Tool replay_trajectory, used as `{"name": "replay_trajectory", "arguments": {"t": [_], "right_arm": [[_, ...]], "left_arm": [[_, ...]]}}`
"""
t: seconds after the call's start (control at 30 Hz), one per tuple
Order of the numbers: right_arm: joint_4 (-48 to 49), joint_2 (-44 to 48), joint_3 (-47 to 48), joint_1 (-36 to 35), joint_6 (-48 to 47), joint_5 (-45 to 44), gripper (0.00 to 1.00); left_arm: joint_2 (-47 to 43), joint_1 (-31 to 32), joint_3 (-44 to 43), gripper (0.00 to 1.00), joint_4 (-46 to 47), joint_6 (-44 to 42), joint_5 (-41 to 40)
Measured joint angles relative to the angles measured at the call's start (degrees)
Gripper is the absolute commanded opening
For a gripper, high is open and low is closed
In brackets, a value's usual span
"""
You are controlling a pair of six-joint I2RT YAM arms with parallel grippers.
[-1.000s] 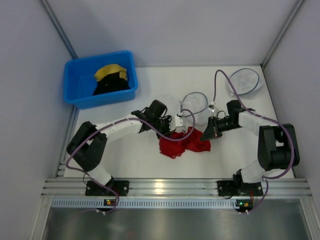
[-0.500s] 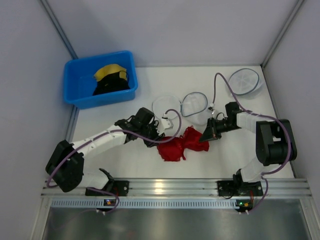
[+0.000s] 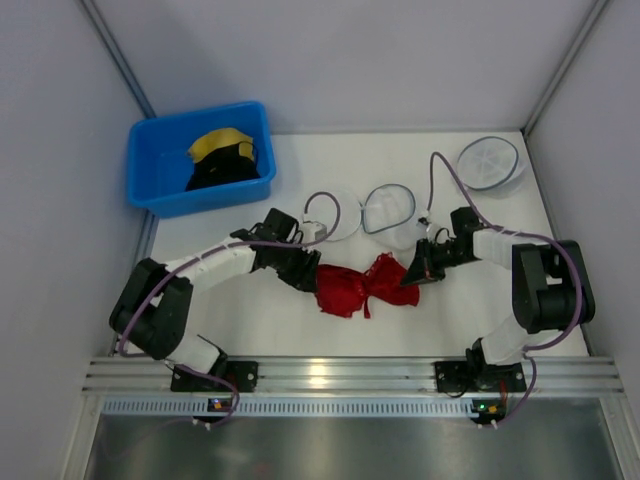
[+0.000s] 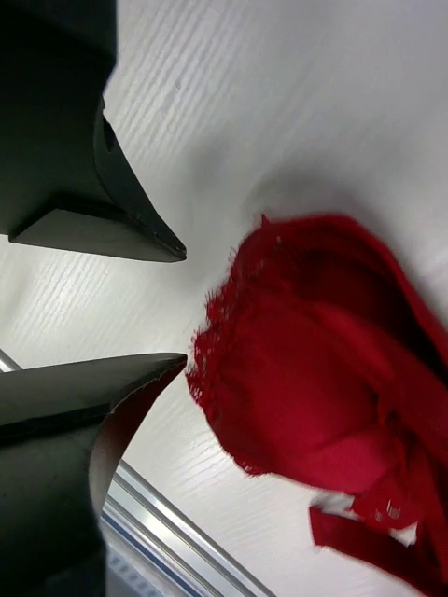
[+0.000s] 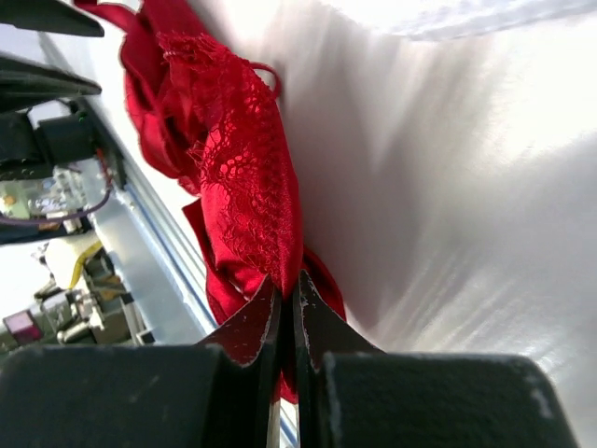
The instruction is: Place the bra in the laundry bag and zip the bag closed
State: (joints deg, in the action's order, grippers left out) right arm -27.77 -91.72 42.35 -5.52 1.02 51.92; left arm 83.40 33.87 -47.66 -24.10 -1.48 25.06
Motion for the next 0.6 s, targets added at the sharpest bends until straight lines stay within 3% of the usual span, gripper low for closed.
{"name": "replay_trajectory", "arguments": {"t": [0.2,0.53,0.6], "right_arm": [[1.46,-0.83,-0.35,0.00,2.34,-3.87,0.00],[1.62,-3.61,-0.28,0.00,4.98,-8.35,0.00],[1.57,-3.61,-0.24,0.00,5.55,-8.59,0.00]], "left_arm": [[7.06,-9.70,2.19,0.45,4.37,11.56,5.77],[13.94,-10.75,2.89,0.46,18.21,26.10,14.78],[15.19,-10.78,2.89,0.31,19.93,28.04,16.20]]}}
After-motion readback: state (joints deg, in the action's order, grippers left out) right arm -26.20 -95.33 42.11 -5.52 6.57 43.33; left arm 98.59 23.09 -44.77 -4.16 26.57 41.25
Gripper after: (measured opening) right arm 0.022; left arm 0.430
